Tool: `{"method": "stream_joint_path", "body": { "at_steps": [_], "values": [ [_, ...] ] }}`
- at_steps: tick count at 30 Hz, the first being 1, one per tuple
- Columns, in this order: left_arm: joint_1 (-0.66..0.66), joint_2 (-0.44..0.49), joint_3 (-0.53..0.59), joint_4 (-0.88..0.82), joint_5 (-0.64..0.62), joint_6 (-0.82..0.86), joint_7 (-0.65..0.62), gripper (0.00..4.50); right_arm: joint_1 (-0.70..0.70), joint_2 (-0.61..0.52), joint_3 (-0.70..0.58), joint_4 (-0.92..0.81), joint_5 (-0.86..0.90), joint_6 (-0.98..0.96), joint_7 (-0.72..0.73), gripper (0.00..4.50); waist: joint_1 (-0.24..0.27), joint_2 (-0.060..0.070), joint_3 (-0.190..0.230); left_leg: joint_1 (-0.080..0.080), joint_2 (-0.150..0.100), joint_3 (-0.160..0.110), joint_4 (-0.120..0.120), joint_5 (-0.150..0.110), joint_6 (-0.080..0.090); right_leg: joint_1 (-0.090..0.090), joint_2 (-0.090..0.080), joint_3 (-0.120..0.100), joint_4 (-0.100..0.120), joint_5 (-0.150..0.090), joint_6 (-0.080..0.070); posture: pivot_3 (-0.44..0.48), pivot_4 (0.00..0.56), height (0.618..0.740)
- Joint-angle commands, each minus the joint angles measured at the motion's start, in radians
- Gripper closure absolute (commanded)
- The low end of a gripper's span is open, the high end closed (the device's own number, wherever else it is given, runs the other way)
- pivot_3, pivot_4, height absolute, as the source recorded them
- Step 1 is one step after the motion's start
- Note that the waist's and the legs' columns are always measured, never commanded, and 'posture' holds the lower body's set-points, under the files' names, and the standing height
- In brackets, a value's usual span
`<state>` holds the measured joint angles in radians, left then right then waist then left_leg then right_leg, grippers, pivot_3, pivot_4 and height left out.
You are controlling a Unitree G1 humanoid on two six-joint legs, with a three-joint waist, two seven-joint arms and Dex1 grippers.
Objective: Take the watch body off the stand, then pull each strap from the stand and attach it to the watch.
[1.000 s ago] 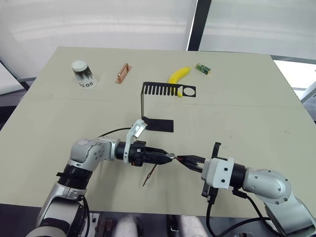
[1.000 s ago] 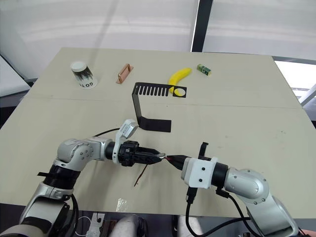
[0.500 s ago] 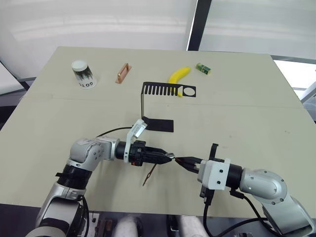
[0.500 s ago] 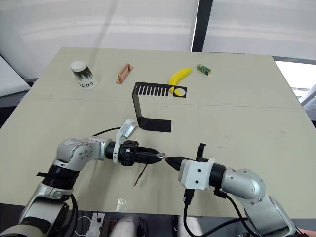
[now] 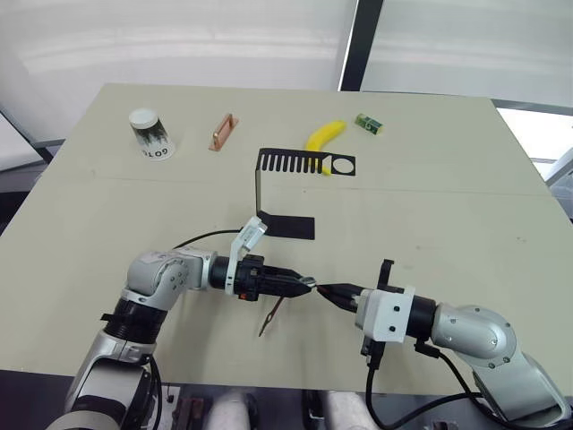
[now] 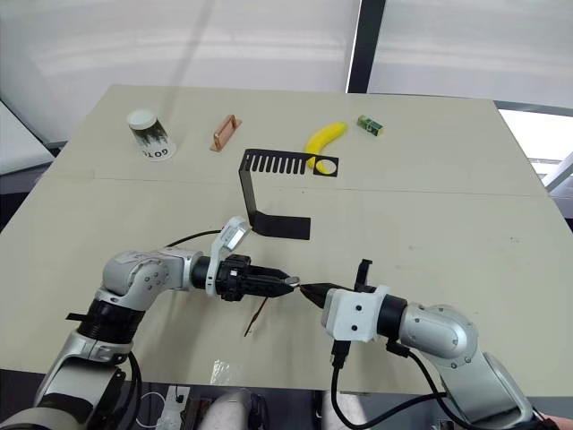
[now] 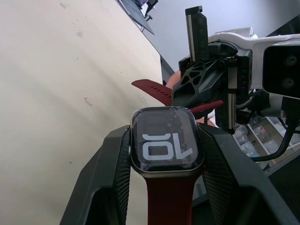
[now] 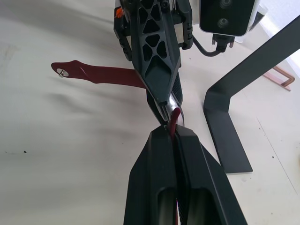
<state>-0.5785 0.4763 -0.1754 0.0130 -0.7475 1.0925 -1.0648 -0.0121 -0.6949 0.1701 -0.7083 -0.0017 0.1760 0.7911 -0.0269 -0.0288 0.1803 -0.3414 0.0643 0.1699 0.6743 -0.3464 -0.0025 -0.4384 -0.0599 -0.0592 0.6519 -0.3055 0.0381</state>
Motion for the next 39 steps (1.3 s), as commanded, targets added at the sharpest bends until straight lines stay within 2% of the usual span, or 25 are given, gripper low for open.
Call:
{"method": "stream_joint_path", "body": {
  "at_steps": [1, 9, 14, 39],
  "values": [
    [-0.007, -0.034, -0.03, -0.066, -0.022, 0.008, -0.011, 2.88, -0.024, 0.007, 0.015, -0.03, 0.002, -0.012, 0.0, 4.5, 0.0, 0.0, 0.0, 0.0, 0.0, 0.0, 0.0, 0.0, 0.0, 0.0, 0.0, 0.0, 0.0, 0.0, 0.0, 0.0, 0.15, 0.729],
    [-0.008, -0.038, -0.033, -0.073, -0.024, 0.019, -0.013, 2.88, -0.032, 0.006, 0.027, -0.027, -0.008, -0.003, 0.003, 4.5, 0.0, 0.0, 0.0, -0.003, 0.0, 0.0, 0.001, 0.0, 0.0, -0.003, 0.0, 0.0, 0.001, 0.0, 0.0, 0.0, 0.15, 0.729],
    [-0.009, -0.038, -0.033, -0.08, -0.026, 0.03, -0.012, 2.88, -0.04, 0.006, 0.036, -0.026, -0.016, 0.005, 0.003, 4.5, 0.0, 0.0, 0.0, -0.01, 0.0, -0.002, 0.006, 0.0, 0.0, -0.008, 0.0, -0.002, 0.001, 0.0, 0.0, 0.0, 0.15, 0.729],
    [-0.01, -0.057, -0.03, -0.102, -0.032, 0.056, 0.011, 2.88, -0.093, 0.01, 0.059, -0.017, -0.033, 0.075, 0.01, 4.5, 0.0, 0.0, 0.0, -0.011, 0.0, -0.004, 0.007, 0.0, 0.0, -0.008, 0.0, -0.003, 0.002, 0.0, 0.0, 0.0, 0.15, 0.729]
  ]
}}
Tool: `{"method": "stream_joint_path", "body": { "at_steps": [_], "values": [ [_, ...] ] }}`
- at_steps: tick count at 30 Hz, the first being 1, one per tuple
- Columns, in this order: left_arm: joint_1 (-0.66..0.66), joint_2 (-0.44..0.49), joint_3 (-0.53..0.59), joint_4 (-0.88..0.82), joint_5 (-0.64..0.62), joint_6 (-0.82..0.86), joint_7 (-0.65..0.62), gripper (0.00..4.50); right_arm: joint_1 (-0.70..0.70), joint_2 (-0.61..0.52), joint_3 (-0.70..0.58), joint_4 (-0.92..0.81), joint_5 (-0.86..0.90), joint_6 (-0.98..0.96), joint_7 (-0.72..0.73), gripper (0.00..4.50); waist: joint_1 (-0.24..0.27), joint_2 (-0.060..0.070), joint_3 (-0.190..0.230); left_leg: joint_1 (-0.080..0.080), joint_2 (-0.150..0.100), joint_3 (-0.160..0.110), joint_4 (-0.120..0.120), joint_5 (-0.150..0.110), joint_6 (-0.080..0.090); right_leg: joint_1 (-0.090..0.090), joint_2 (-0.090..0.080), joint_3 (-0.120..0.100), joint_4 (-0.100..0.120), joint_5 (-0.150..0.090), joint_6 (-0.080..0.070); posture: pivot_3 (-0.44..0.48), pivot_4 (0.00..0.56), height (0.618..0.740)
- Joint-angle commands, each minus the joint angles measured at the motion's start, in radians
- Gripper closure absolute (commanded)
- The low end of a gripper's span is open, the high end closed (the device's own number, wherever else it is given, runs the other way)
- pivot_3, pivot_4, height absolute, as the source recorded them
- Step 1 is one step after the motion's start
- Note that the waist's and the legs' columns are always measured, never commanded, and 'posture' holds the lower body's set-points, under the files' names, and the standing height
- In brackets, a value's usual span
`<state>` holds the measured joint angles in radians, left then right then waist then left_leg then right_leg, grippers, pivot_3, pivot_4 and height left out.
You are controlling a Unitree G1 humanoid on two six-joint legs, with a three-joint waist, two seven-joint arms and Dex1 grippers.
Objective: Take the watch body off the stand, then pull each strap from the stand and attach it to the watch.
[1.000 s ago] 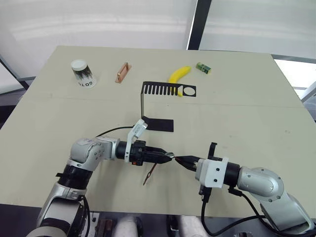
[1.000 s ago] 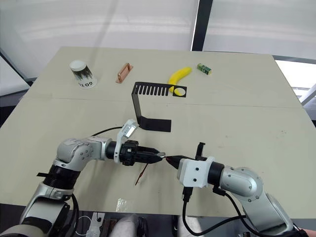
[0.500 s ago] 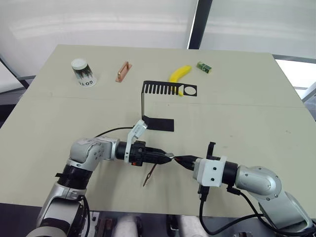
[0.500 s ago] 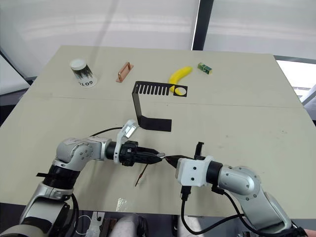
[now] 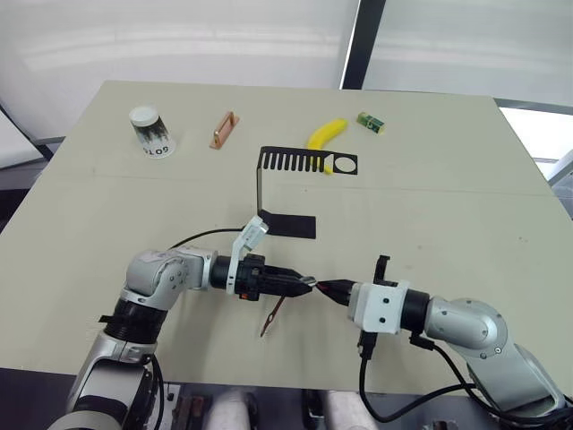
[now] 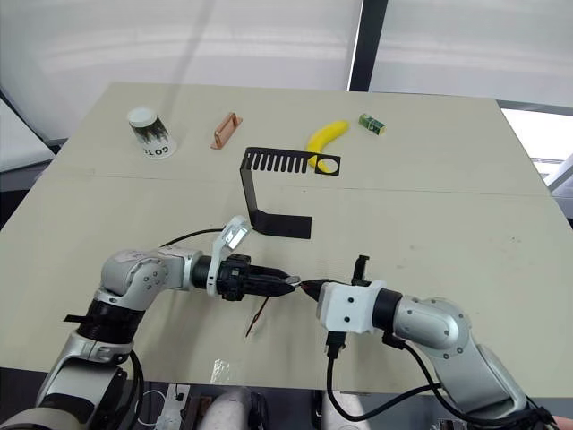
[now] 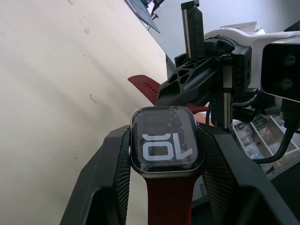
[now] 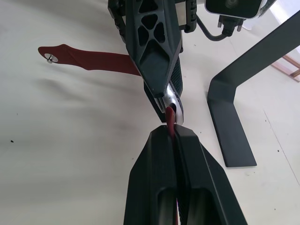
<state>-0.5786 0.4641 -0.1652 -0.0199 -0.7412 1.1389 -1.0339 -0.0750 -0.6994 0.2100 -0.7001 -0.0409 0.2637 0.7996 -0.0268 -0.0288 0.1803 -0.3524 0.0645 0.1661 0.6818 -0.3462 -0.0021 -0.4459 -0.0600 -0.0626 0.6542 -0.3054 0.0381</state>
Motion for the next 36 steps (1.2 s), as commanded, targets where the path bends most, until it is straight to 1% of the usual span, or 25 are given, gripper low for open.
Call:
{"method": "stream_joint_path", "body": {
  "at_steps": [1, 36],
  "values": [
    [-0.01, -0.045, -0.041, -0.069, -0.038, 0.01, -0.019, 2.88, -0.033, 0.014, 0.02, -0.024, 0.006, -0.01, 0.001, 4.5, 0.0, 0.0, 0.0, 0.0, 0.0, 0.0, 0.0, 0.0, 0.0, 0.0, 0.0, 0.0, 0.0, 0.0, 0.0, 0.0, 0.15, 0.729],
    [-0.004, -0.049, -0.058, -0.077, -0.023, -0.001, -0.018, 2.88, -0.067, 0.038, 0.05, -0.008, -0.01, 0.037, -0.007, 4.5, 0.0, 0.0, 0.0, 0.0, 0.0, 0.0, 0.0, 0.0, 0.0, 0.0, 0.0, 0.0, 0.001, 0.0, 0.0, 0.0, 0.15, 0.729]
  ]
}}
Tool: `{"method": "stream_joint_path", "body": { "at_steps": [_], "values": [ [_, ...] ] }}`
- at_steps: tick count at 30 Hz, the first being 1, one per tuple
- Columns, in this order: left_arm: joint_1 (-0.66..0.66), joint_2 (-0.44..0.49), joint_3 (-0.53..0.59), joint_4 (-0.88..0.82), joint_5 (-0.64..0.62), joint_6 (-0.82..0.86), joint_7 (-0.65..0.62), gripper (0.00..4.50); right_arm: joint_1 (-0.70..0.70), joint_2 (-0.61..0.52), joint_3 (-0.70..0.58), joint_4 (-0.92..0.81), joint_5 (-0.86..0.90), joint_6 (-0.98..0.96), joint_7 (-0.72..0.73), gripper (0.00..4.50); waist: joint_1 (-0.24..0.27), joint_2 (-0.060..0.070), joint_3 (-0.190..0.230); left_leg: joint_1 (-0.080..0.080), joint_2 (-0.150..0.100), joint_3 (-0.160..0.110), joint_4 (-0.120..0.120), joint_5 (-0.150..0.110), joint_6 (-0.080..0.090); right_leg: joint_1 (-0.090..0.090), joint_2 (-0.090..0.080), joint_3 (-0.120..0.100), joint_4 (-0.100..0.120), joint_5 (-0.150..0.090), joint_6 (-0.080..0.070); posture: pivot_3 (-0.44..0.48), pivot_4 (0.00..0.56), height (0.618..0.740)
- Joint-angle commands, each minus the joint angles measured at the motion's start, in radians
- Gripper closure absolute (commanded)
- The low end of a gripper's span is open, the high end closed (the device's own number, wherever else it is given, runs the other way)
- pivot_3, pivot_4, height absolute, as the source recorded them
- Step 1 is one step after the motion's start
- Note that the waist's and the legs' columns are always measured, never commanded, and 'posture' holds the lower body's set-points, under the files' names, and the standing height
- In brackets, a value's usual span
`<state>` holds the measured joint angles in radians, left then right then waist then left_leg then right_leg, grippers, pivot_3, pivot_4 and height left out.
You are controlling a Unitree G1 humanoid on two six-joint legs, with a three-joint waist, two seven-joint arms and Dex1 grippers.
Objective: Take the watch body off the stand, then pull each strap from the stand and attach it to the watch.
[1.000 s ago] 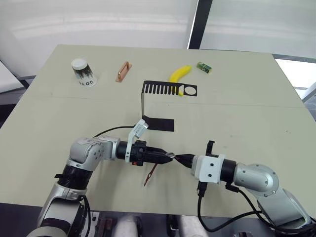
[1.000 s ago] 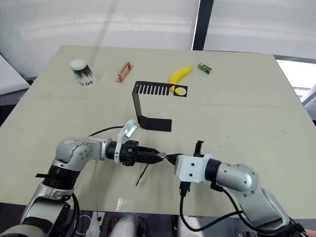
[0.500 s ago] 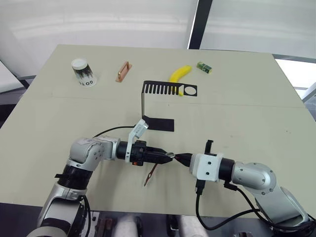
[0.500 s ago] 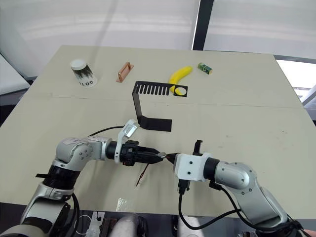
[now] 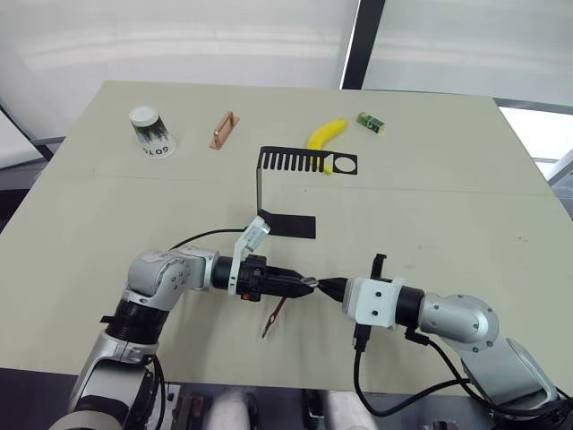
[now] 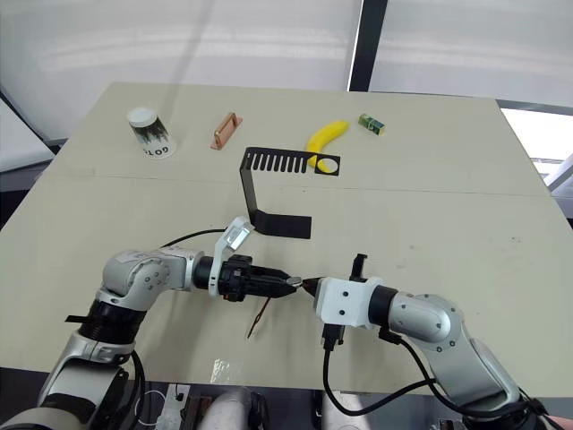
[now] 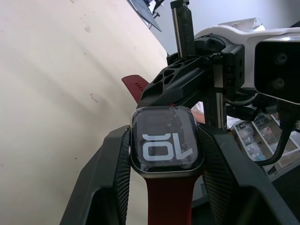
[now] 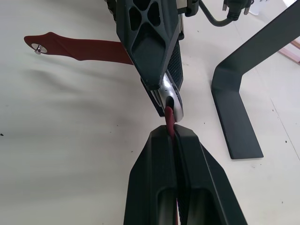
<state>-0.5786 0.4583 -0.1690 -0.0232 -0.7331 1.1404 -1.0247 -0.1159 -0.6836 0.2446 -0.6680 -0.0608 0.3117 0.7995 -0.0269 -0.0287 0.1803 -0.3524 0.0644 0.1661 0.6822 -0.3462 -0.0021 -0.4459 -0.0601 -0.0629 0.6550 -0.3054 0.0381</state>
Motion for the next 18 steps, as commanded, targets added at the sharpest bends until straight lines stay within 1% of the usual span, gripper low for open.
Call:
{"method": "stream_joint_path", "body": {
  "at_steps": [1, 18],
  "values": [
    [-0.004, -0.042, -0.054, -0.073, -0.03, -0.004, -0.028, 2.88, -0.025, 0.022, 0.015, -0.041, 0.01, -0.01, -0.007, 4.5, 0.0, 0.0, 0.0, 0.0, 0.0, 0.0, 0.0, 0.0, 0.0, 0.0, 0.0, 0.0, 0.0, 0.0, 0.0, 0.0, 0.15, 0.729],
    [0.006, -0.037, -0.076, -0.058, 0.037, -0.081, -0.019, 2.88, -0.014, 0.013, 0.006, -0.063, 0.02, 0.011, -0.001, 4.5, 0.0, 0.0, 0.0, 0.0, 0.0, 0.0, 0.0, 0.0, 0.0, 0.0, 0.0, 0.0, 0.0, 0.0, 0.0, 0.0, 0.15, 0.729]
  ]
}}
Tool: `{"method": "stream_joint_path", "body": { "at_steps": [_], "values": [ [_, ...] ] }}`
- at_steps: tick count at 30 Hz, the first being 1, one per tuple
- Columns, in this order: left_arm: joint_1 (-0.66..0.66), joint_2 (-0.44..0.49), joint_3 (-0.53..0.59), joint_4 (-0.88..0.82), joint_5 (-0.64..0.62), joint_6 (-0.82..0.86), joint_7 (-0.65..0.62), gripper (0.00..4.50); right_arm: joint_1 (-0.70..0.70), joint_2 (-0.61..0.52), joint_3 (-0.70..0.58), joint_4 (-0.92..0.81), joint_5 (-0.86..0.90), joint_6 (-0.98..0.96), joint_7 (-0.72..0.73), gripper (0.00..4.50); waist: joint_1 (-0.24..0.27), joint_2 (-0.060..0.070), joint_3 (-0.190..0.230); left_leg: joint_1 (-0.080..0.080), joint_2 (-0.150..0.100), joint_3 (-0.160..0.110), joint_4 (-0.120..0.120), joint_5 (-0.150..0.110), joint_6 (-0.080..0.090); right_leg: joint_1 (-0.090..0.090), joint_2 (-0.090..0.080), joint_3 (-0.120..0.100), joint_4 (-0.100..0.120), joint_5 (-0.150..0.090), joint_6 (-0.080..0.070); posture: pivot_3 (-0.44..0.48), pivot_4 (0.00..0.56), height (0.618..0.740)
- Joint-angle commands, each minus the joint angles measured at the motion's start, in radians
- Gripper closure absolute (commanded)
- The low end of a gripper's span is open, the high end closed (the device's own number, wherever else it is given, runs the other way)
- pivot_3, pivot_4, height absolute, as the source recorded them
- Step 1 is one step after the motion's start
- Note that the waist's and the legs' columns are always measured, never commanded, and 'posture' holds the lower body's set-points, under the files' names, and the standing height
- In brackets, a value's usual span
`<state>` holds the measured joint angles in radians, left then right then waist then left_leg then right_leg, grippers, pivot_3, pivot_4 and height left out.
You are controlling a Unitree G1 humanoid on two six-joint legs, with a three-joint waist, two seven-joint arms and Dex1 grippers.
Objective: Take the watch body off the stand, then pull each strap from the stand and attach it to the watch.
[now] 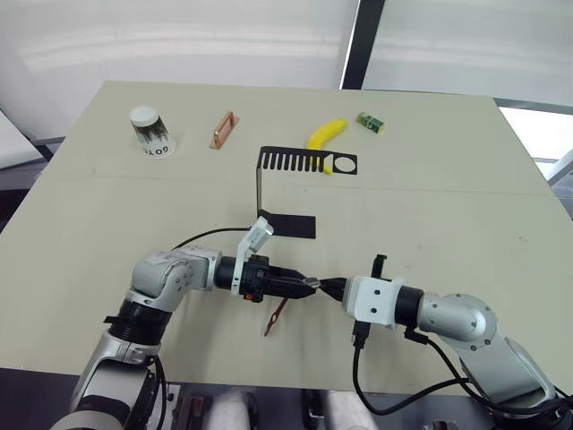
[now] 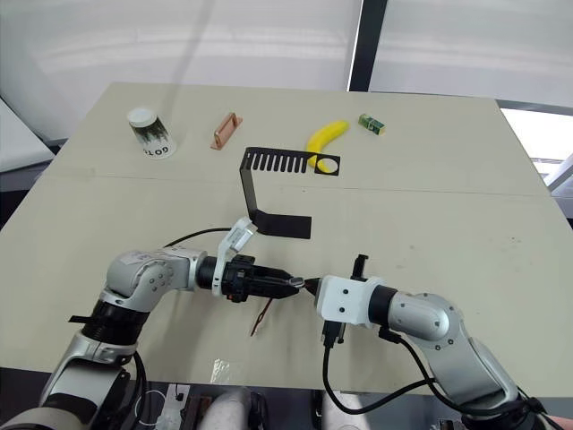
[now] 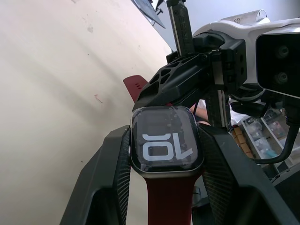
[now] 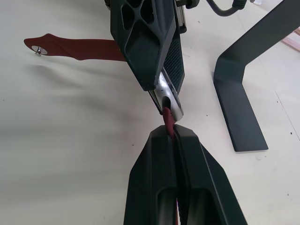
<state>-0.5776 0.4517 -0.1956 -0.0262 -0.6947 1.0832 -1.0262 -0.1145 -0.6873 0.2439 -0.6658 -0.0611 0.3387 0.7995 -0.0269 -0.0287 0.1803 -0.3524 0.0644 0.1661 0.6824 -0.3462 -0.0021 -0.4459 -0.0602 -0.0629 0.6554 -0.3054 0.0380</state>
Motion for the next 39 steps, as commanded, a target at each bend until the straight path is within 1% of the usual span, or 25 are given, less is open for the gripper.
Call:
{"method": "stream_joint_path", "body": {
  "at_steps": [1, 13, 17, 18, 20, 23, 24, 25, 26, 27, 28, 29, 31, 32, 34, 35, 37, 39],
  "values": [
    [0.006, -0.031, -0.05, -0.054, 0.002, -0.031, -0.017, 2.88, -0.015, 0.016, 0.007, -0.066, 0.021, -0.015, -0.001, 4.5, 0.0, 0.0, 0.0, 0.0, 0.0, 0.0, 0.0, 0.0, 0.0, 0.0, 0.0, 0.0, 0.0, 0.0, 0.0, 0.0, 0.15, 0.729],
    [0.013, -0.043, -0.049, -0.057, 0.012, -0.043, -0.009, 2.88, -0.009, 0.015, 0.013, -0.075, 0.021, -0.002, 0.001, 4.5, 0.0, 0.0, 0.0, 0.0, 0.0, 0.0, 0.0, 0.0, 0.0, 0.0, 0.0, 0.0, 0.0, 0.0, 0.0, 0.0, 0.15, 0.729],
    [0.016, -0.038, -0.047, -0.056, 0.02, -0.056, -0.015, 2.88, 0.02, 0.021, -0.018, -0.105, 0.075, 0.078, 0.006, 4.5, 0.001, 0.0, 0.0, 0.0, 0.0, 0.0, 0.0, 0.0, 0.0, 0.0, 0.0, 0.0, 0.0, 0.0, 0.0, 0.0, 0.15, 0.729],
    [0.018, -0.036, -0.043, -0.055, 0.024, -0.065, -0.017, 2.88, 0.031, 0.007, -0.028, -0.116, 0.085, 0.089, 0.018, 3.89, 0.001, 0.0, 0.0, 0.0, 0.0, 0.0, 0.0, 0.0, 0.0, 0.0, 0.0, 0.0, 0.0, 0.0, 0.0, 0.0, 0.15, 0.729],
    [0.025, -0.026, -0.029, -0.059, 0.024, -0.103, -0.039, 2.88, 0.059, -0.027, -0.065, -0.136, 0.101, 0.093, 0.036, 3.09, 0.002, 0.0, 0.0, 0.0, 0.0, 0.0, 0.0, 0.0, 0.0, 0.0, 0.0, 0.0, 0.001, 0.0, 0.0, 0.0, 0.15, 0.729],
    [0.053, -0.012, 0.015, -0.077, 0.023, -0.23, -0.106, 2.88, 0.141, -0.095, -0.179, -0.158, 0.144, 0.062, 0.071, 1.57, 0.001, 0.0, 0.0, 0.0, 0.0, 0.0, 0.0, 0.0, 0.0, 0.0, 0.0, -0.001, 0.0, 0.0, 0.0, 0.0, 0.15, 0.729],
    [0.06, -0.01, 0.024, -0.08, 0.027, -0.271, -0.123, 2.88, 0.168, -0.113, -0.213, -0.161, 0.16, 0.049, 0.083, 1.13, 0.002, 0.0, 0.0, 0.0, 0.0, 0.0, 0.0, 0.0, 0.0, 0.0, 0.0, -0.001, 0.0, 0.0, 0.0, 0.0, 0.15, 0.729],
    [0.081, -0.006, 0.045, -0.082, 0.071, -0.443, -0.176, 2.88, 0.237, -0.132, -0.291, -0.159, 0.187, 0.005, 0.116, 0.6, 0.002, 0.0, 0.0, 0.0, 0.0, -0.001, 0.0, 0.0, 0.0, 0.0, 0.0, -0.001, 0.0, 0.0, 0.0, 0.0, 0.15, 0.729],
    [0.096, -0.003, 0.059, -0.08, 0.104, -0.569, -0.215, 2.88, 0.287, -0.145, -0.344, -0.157, 0.208, -0.027, 0.138, 0.1, 0.003, 0.0, 0.0, 0.0, 0.0, -0.001, 0.0, 0.0, 0.0, 0.001, 0.0, -0.001, 0.0, 0.0, 0.0, 0.0, 0.15, 0.729],
    [0.111, -0.001, 0.07, -0.073, 0.14, -0.7, -0.253, 2.88, 0.333, -0.152, -0.395, -0.155, 0.232, -0.061, 0.162, 0.04, 0.004, 0.0, 0.0, 0.0, 0.0, -0.001, 0.0, 0.0, 0.0, 0.001, 0.0, -0.001, 0.0, 0.0, 0.0, 0.0, 0.15, 0.729],
    [0.124, 0.006, 0.081, -0.056, 0.195, -0.89, -0.304, 2.88, 0.387, -0.126, -0.475, -0.156, 0.294, -0.08, 0.177, 0.04, 0.003, 0.0, 0.0, 0.0, 0.0, -0.001, 0.0, 0.0, 0.0, 0.001, 0.0, -0.001, 0.0, 0.0, 0.0, 0.0, 0.15, 0.729],
    [0.131, 0.009, 0.092, -0.038, 0.229, -1.031, -0.345, 2.88, 0.438, -0.104, -0.545, -0.161, 0.353, -0.093, 0.196, 0.04, 0.004, 0.0, 0.0, 0.0, 0.0, 0.0, 0.0, 0.0, 0.0, 0.001, 0.0, -0.001, -0.001, 0.0, 0.0, 0.0, 0.15, 0.729],
    [0.134, 0.008, 0.11, 0.0, 0.271, -1.238, -0.392, 2.88, 0.52, -0.06, -0.652, -0.166, 0.442, -0.118, 0.214, 0.04, 0.005, 0.0, 0.0, 0.0, 0.0, -0.001, 0.0, 0.0, 0.0, 0.002, 0.0, -0.002, -0.001, 0.0, 0.0, 0.0, 0.15, 0.729],
    [0.13, 0.0, 0.125, 0.019, 0.288, -1.334, -0.393, 2.88, 0.561, -0.034, -0.695, -0.167, 0.496, -0.148, 0.234, 0.04, 0.005, 0.0, 0.0, 0.001, 0.0, 0.0, 0.0, 0.0, 0.0, 0.002, 0.0, -0.002, -0.001, 0.0, 0.0, 0.0, 0.15, 0.729],
    [0.126, 0.004, 0.146, 0.053, 0.306, -1.458, -0.399, 2.88, 0.623, 0.039, -0.768, -0.168, 0.628, -0.218, 0.268, 0.04, 0.008, 0.0, 0.0, 0.001, 0.0, -0.001, 0.0, 0.0, 0.001, 0.003, 0.0, -0.001, -0.001, 0.0, 0.0, 0.0, 0.15, 0.729],
    [0.128, 0.013, 0.149, 0.064, 0.313, -1.503, -0.406, 2.88, 0.657, 0.054, -0.792, -0.172, 0.66, -0.229, 0.284, 0.04, 0.007, 0.0, 0.0, 0.001, 0.0, -0.001, 0.0, 0.0, 0.001, 0.003, 0.0, -0.001, -0.001, 0.0, 0.0, 0.0, 0.15, 0.729],
    [0.139, 0.035, 0.148, 0.066, 0.318, -1.539, -0.416, 2.88, 0.703, 0.069, -0.83, -0.18, 0.716, -0.213, 0.277, 0.04, 0.004, 0.0, 0.0, 0.001, 0.0, -0.001, 0.0, -0.001, 0.002, 0.003, 0.0, -0.001, -0.001, 0.0, 0.001, 0.0, 0.15, 0.729],
    [0.15, 0.048, 0.146, 0.055, 0.32, -1.555, -0.402, 2.88, 0.719, 0.076, -0.857, -0.168, 0.754, -0.203, 0.256, 0.04, 0.0, 0.0, 0.0, 0.001, 0.0, -0.001, 0.0, -0.001, 0.002, 0.003, 0.0, -0.001, -0.001, 0.0, 0.001, 0.0, 0.15, 0.729]
  ]
}}
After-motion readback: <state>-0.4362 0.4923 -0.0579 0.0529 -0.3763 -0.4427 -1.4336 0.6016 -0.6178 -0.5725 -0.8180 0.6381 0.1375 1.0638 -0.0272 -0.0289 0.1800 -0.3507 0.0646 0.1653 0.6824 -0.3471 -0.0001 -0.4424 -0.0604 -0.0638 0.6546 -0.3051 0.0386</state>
